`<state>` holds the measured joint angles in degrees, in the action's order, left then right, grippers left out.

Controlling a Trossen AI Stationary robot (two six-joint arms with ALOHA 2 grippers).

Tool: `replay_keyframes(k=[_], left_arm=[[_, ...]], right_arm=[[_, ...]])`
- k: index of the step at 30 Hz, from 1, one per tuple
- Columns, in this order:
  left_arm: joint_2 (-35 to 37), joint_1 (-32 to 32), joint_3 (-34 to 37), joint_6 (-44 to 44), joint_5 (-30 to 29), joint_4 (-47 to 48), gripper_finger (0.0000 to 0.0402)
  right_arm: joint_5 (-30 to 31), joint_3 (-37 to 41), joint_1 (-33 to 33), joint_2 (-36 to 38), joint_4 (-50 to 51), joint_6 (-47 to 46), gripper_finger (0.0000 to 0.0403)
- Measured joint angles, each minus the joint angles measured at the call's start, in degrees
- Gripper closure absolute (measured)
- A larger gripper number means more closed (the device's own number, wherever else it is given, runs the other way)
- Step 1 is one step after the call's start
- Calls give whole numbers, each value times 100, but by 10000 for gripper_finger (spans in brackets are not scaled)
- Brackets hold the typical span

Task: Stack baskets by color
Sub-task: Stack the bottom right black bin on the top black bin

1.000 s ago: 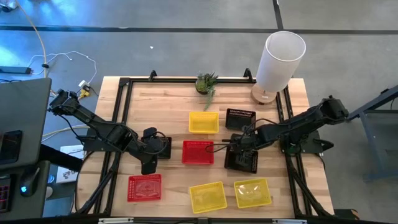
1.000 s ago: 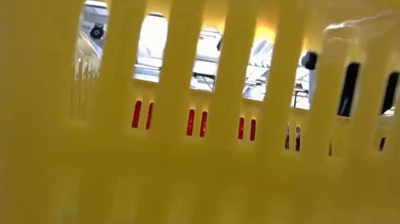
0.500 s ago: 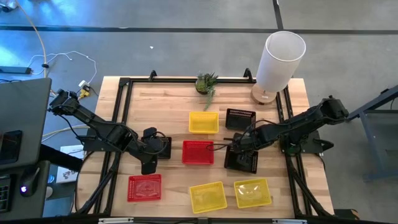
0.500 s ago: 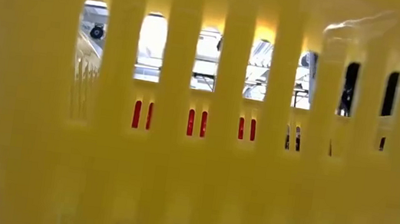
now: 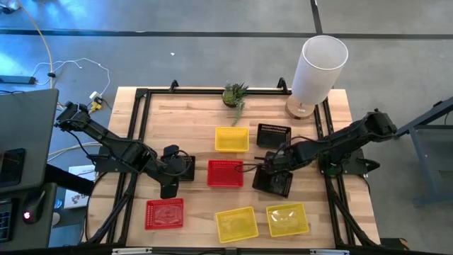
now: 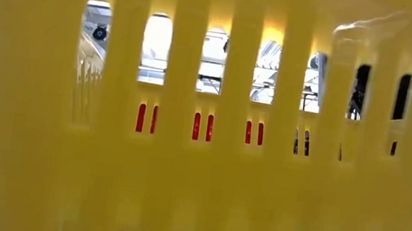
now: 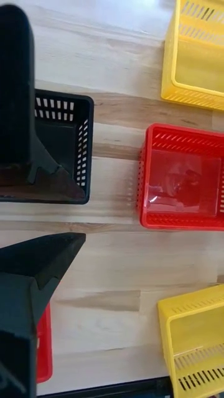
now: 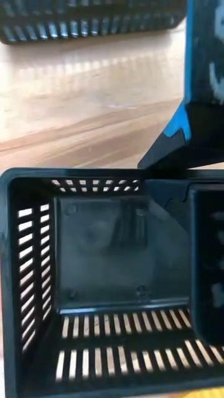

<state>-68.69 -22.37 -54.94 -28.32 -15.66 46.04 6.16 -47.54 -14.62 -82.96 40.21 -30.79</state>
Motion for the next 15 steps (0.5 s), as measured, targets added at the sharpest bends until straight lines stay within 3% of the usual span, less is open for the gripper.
replay_keyframes(k=[15], left_arm=[[0,0,0,2,-2,0,319]], right_arm=[[765,-1695,429,0,1741,1144,402]])
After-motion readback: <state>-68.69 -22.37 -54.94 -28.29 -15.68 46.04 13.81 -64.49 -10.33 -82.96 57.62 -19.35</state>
